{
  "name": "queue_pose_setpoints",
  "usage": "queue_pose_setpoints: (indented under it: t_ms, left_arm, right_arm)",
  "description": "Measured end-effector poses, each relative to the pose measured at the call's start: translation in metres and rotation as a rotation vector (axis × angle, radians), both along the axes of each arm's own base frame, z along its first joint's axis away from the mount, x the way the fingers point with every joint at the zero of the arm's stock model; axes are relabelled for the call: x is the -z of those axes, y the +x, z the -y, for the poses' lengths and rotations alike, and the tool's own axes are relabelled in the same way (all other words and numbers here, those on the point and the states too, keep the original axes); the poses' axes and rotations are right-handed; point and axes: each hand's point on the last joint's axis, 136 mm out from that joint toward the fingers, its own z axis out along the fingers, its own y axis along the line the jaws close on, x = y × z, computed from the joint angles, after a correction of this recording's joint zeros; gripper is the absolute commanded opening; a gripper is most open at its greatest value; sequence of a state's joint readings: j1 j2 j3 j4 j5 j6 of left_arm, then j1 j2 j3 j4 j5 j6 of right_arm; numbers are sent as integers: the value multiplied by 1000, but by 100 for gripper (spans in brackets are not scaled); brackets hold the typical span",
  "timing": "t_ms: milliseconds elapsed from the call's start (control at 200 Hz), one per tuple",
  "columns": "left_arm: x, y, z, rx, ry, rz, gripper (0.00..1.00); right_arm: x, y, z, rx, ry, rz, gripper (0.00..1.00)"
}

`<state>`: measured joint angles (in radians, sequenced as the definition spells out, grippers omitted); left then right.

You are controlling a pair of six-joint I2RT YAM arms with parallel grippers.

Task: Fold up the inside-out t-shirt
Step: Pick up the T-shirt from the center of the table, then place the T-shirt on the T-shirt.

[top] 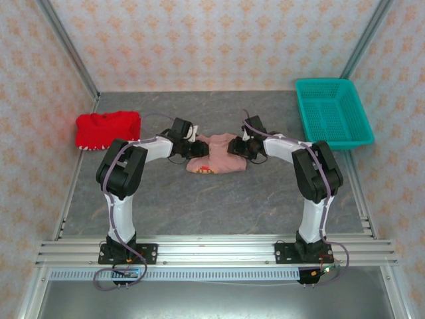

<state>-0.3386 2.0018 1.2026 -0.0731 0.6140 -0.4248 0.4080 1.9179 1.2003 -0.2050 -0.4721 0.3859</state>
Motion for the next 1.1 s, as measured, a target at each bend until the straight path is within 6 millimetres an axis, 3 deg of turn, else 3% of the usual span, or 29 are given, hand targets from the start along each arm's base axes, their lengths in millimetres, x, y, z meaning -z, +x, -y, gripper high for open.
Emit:
queue_pose_setpoints:
  t_ms: [150, 355, 450, 671, 871, 1101]
  left_arm:
    - [0, 2, -7, 3, 0, 4, 0]
    - [-9, 7, -40, 14, 111, 15, 0]
    - [-34, 10, -62, 19, 208, 55, 0]
    - [-122, 31, -133, -27, 414, 213, 0]
    - [-167, 44, -200, -79, 601, 264, 0]
    - [-200, 62, -248, -84, 721, 276, 0]
  right_arm:
    - [0, 0, 0, 0, -1, 0, 47]
    - [-7, -6, 3, -27, -40, 12, 56]
    - [-24, -9, 9, -43, -80, 57, 57]
    - [-74, -4, 20, -57, -123, 203, 58]
    - [-77, -4, 21, -74, -132, 221, 58]
    - [-69, -8, 21, -81, -130, 211, 58]
